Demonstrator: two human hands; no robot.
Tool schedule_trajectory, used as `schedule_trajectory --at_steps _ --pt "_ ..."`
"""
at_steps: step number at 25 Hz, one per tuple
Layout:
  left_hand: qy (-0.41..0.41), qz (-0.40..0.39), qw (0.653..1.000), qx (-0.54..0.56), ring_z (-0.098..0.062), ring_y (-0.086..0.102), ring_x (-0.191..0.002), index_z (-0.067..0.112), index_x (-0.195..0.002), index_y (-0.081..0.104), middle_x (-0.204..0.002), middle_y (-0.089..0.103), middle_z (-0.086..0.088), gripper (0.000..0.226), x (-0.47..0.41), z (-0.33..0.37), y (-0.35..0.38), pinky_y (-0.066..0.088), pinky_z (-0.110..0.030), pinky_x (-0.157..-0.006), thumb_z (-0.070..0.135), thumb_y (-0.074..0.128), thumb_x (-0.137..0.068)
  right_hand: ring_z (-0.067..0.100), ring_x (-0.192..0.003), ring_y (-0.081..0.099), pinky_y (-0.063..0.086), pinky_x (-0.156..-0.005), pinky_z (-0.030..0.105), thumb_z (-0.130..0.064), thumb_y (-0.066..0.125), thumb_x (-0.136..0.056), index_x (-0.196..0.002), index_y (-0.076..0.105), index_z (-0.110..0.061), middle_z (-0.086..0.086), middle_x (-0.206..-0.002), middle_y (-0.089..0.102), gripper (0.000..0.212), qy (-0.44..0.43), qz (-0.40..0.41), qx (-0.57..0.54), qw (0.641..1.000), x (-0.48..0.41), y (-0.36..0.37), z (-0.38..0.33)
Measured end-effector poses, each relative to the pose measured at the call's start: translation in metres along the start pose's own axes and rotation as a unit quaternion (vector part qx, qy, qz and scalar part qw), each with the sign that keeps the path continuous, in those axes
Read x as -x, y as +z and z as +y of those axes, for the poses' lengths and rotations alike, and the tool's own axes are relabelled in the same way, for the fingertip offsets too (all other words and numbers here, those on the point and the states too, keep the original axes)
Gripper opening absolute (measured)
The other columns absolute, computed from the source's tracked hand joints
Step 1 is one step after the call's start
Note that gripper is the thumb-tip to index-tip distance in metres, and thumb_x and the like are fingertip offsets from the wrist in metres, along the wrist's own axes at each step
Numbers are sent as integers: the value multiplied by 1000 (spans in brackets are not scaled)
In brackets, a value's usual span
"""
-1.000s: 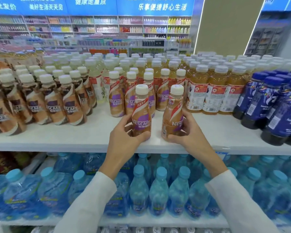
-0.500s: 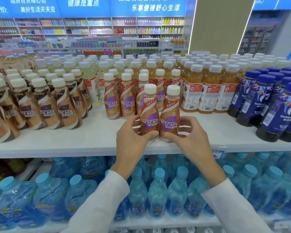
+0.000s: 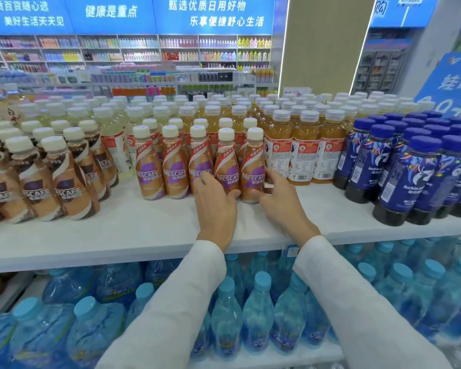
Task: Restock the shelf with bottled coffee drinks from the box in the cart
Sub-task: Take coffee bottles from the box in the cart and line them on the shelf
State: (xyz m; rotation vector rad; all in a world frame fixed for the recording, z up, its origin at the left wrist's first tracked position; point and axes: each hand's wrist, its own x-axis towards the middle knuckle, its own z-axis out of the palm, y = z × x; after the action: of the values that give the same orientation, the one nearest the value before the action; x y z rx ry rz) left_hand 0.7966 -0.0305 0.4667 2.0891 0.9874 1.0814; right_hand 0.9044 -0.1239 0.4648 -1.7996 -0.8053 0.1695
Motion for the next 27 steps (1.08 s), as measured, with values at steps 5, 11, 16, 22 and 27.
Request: schedule_trajectory --at_steps 5,11,16,22,27 --pt "-6 25 1000 10 -35 53 -120 2 -126 46 -132 50 -17 60 -8 1 14 48 -45 -102 18 84 -83 11 -123 56 44 -93 23 -16 74 -92 -146 50 -20 -5 -137 61 59 -4 -10 0 1000 -16 2 5" --pt "-33 32 999 23 -28 55 -118 9 -122 46 -129 52 -12 51 -10 4 17 52 -39 -100 20 81 -87 14 -128 55 44 -94 20 -13 72 -93 -148 48 -19 -2 -140 61 60 -13 -15 3 1000 -25 3 9" --pt "-39 21 999 22 -27 54 -123 7 -130 45 -134 52 -13 51 -9 6 16 50 -38 -103 20 76 -91 5 -122 52 37 -81 6 -14 70 -95 -149 46 -23 -5 -142 58 60 -15 -7 7 1000 -25 6 11" --pt "-48 17 999 19 -26 53 -126 9 -133 45 -138 51 -11 50 -10 7 17 51 -41 -105 21 73 -94 10 -129 51 39 -97 24 -18 68 -96 -151 41 -27 -6 -145 55 62 -23 4 17 1000 -25 13 15" --pt "-42 25 999 17 -26 55 -124 10 -132 46 -135 54 -10 50 -7 6 17 51 -37 -103 23 74 -93 13 -135 48 39 -106 30 -18 67 -97 -153 38 -29 -7 -149 52 64 -26 -3 24 999 -25 12 14"
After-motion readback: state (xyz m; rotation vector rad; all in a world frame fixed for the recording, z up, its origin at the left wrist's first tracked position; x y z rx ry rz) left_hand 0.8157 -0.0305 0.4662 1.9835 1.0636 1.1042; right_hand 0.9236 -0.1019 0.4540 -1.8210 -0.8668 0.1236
